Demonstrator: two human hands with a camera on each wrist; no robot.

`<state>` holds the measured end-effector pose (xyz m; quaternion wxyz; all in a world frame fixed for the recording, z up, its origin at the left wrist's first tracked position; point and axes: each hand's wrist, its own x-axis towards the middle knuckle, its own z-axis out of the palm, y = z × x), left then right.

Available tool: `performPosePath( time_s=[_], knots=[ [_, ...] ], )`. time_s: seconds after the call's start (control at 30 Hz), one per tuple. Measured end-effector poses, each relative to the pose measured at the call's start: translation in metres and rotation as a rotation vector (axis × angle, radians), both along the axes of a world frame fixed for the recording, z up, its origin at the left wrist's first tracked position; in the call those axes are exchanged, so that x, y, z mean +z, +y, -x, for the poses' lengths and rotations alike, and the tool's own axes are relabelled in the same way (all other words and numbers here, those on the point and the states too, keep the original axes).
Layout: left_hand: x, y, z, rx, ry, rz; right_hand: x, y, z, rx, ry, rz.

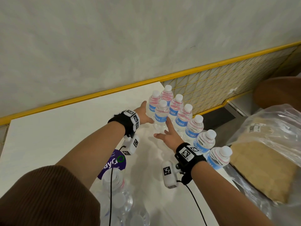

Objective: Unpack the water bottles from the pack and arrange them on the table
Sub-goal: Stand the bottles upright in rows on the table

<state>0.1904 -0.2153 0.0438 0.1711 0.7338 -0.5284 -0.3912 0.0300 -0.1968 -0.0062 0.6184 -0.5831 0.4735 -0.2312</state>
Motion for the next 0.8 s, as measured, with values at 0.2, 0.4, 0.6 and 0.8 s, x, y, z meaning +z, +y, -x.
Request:
performPosePath(
  time_s=[0.2,0.4,0.6,0.8],
  knots=[
    [-0.008,-0.005,0.01,0.065,0.074,0.058,0.004,-0.002,0.002,0.026,0.035,0.008],
    [-0.006,-0.007,0.011,0.136,0.055,0.064,0.009,-0.006,0.005,0.042,0.076,0.044],
    [-0.006,-0.005,0.014,0.222,0.206,0.058,0.011,-0.004,0.007,-0.013,0.026,0.022],
    [0.004,-0.003,0.02,0.116,0.297,0.114,0.002,0.005,0.001,-0.009,-0.02,-0.151]
  ],
)
